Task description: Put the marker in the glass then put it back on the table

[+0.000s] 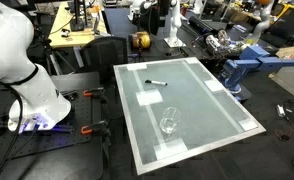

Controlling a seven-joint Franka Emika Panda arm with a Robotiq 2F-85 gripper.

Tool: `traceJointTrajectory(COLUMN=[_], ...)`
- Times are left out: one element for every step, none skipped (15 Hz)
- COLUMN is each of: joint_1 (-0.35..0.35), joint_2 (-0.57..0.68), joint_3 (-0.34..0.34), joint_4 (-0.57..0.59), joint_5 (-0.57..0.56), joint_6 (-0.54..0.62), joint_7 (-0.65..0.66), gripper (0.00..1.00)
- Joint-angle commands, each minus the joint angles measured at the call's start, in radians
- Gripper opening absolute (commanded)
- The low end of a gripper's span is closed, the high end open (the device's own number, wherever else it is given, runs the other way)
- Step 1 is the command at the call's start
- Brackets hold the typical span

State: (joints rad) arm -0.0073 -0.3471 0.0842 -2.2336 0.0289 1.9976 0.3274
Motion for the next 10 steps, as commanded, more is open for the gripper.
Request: traceJointTrajectory(joint_1=[0.001, 0.001, 0.001, 0.001, 0.001, 0.001, 0.001, 0.002, 0.004, 0.007], joint_2=[0.0, 0.0, 0.0, 0.0, 0.0, 0.0, 0.0, -0.005, -0.011, -0.016], joint_3=[-0.001, -0.001, -0.001, -0.001, -0.001, -0.001, -0.001, 0.007, 0.015, 0.023], joint_4=[0.001, 0.001, 0.001, 0.001, 0.001, 0.001, 0.001, -0.012, -0.028, -0.048], joint_5=[0.0, 0.0, 0.0, 0.0, 0.0, 0.0, 0.0, -0.007, -0.009, -0.005], joint_6=[-0.002, -0.002, -0.002, -0.002, -0.002, -0.002, -0.002, 0.008, 0.023, 0.044], joint_7=[0.0, 0.0, 0.0, 0.0, 0.0, 0.0, 0.0, 0.015, 0.03, 0.048], gripper=[1.0, 1.0, 1.0, 1.0, 1.0, 1.0, 1.0, 1.0, 1.0, 1.0])
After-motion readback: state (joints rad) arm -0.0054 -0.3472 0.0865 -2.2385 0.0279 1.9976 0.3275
